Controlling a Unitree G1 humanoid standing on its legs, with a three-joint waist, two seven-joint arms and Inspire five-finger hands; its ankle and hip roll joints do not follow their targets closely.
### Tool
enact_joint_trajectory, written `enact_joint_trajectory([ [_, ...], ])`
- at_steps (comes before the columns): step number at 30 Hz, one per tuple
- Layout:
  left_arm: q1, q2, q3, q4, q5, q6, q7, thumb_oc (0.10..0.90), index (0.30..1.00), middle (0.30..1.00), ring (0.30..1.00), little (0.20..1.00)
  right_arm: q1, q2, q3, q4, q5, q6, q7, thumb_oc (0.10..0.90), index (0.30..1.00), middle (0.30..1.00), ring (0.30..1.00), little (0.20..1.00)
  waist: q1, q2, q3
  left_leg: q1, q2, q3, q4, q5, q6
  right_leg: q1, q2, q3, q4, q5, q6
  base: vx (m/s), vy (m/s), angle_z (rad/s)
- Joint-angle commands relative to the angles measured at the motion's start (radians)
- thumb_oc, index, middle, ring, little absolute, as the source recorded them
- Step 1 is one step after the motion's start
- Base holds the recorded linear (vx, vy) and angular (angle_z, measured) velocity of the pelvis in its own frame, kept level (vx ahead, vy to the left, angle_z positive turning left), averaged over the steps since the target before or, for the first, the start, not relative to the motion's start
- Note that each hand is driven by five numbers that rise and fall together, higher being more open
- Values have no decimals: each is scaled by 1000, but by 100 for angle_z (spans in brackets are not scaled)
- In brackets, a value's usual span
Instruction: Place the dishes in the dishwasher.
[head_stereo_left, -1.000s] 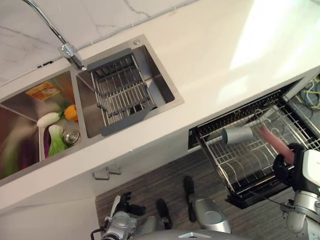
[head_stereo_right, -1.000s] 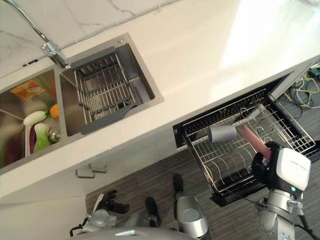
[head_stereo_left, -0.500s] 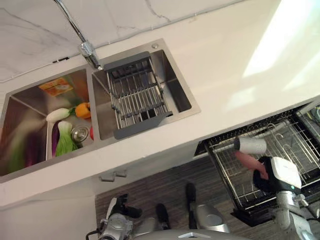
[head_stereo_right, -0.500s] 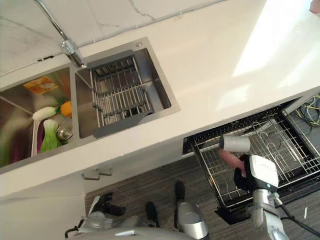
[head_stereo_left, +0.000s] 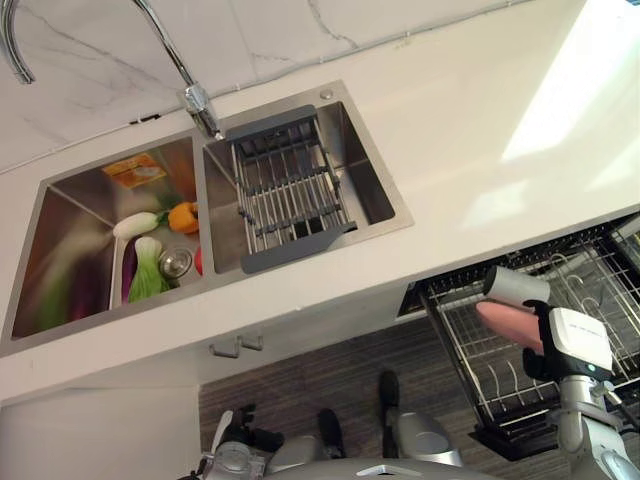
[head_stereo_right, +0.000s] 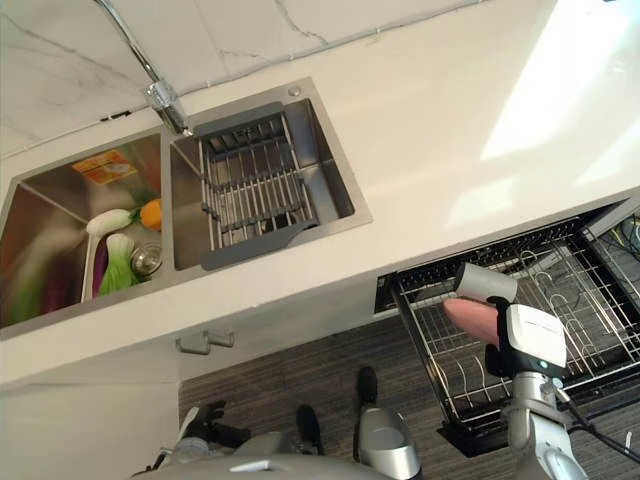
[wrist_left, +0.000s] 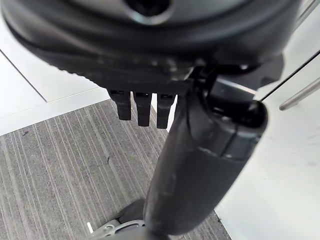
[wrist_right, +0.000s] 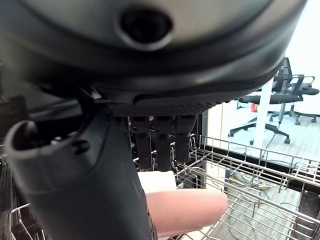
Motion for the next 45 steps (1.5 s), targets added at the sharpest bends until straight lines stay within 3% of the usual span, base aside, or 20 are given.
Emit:
enact_joint_trajectory([
  [1,-14,38,-5,58,35,18,-7,800,900,900,900,900,21,65,-197,-205,333,-113,-32,800,900,900,900,900,-8,-81,-51,-18,-22,-17,9,27,-45,86,-79,43,23,-120,130,15,-29,5],
  [4,-13,39,-1,59,45,23,-13,800,900,900,900,900,31,57,-226,-256,304,-108,-26,800,900,900,900,900,-10,-80,-55,-18,-21,-18,9,26,-45,87,-78,44,22,-123,129,10,-12,8],
  [8,-12,41,11,63,40,19,-11,800,900,900,900,900,37,54,-381,-267,339,-93,-128,800,900,900,900,900,-24,-82,-62,-11,-22,-11,9,21,-44,89,-70,57,19,-123,128,0,0,0],
  [10,-13,40,9,63,40,19,-11,800,900,900,900,900,37,54,-382,-267,339,-93,-129,800,900,900,900,900,-22,-81,-62,-10,-22,-10,9,21,-44,89,-69,58,20,-123,128,0,0,0],
  [11,-16,41,21,56,26,16,-6,800,900,900,900,900,50,38,-485,-228,310,-32,-203,800,900,900,900,900,-32,-84,-65,-11,-21,-7,9,19,-44,86,-66,63,19,-121,129,0,0,0],
  [12,-16,39,18,56,25,16,-6,800,900,900,900,900,51,38,-487,-228,310,-30,-205,800,900,900,900,900,-30,-82,-64,-10,-21,-7,9,18,-44,85,-66,63,20,-121,129,9,1,-5],
  [13,-20,47,-7,34,2,8,-15,800,900,900,900,900,34,12,-589,57,497,0,-290,800,900,900,900,900,-39,-83,-63,-15,-19,-4,9,16,-44,76,-64,64,20,-117,130,-9,8,-3],
  [17,-34,50,-22,42,-7,24,-37,800,900,900,900,900,46,-15,-611,309,604,41,-287,800,900,900,900,900,-43,-77,-67,-24,-18,-2,9,15,-44,64,-69,62,22,-112,131,-1,3,0],
  [19,-44,45,-23,44,-24,29,-42,800,900,900,900,900,45,16,-593,359,656,23,-266,800,900,900,900,900,-46,-72,-65,-29,-19,-5,9,16,-43,57,-71,60,24,-112,130,-2,9,-12],
  [23,-41,33,-29,44,-15,36,-57,800,900,900,900,900,52,83,-523,345,645,29,-222,800,900,900,900,900,-48,-59,-64,-32,-21,-11,9,18,-42,57,-74,57,25,-113,128,8,8,-13],
  [25,-39,35,-34,42,-10,36,-61,800,900,900,900,900,45,106,-499,339,644,26,-215,778,867,867,867,867,-49,-57,-64,-32,-21,-13,9,18,-42,58,-75,55,25,-115,128,6,10,-3],
  [26,-34,31,-44,40,-4,34,-66,800,900,900,900,900,24,133,-459,328,660,1,-199,400,300,300,300,300,-48,-47,-62,-31,-23,-15,9,19,-42,61,-76,53,24,-117,128,0,0,0],
  [28,-32,30,-46,39,-4,34,-70,800,900,900,900,900,11,152,-431,295,666,-15,-184,400,300,300,300,300,-48,-44,-60,-31,-25,-16,9,20,-42,63,-77,52,24,-117,128,-9,13,2],
  [31,-28,29,-59,36,-6,24,-69,800,900,900,900,900,-73,155,-300,245,641,-55,-141,400,300,300,300,300,-39,-20,-40,-36,-30,-17,9,26,-41,57,-85,51,27,-115,131,-35,30,2],
  [33,-28,30,-79,20,-16,11,-61,800,900,900,900,900,-197,107,-198,269,621,-65,-126,400,300,300,300,300,-20,1,-26,-40,-34,-17,9,30,-42,53,-91,46,32,-114,132,-58,41,-3],
  [38,-17,34,-110,3,-36,-9,-61,800,900,900,900,900,-358,21,-98,313,564,-51,-113,400,300,300,300,300,28,22,-32,-34,-41,-34,9,32,-45,75,-102,19,29,-123,130,5,-6,8],
  [41,-10,36,-120,1,-46,-18,-66,800,900,900,900,900,-436,-18,-61,358,544,-48,-116,400,300,300,300,300,46,25,-39,-30,-45,-50,9,34,-47,91,-106,2,26,-127,130,17,-34,30],
  [45,-9,42,-157,-6,-87,-38,-80,800,900,900,900,900,-624,-110,46,537,526,-45,-125,400,300,300,300,300,100,25,-62,-31,-49,-98,10,42,-53,116,-117,-48,18,-135,126,3,-43,38],
])
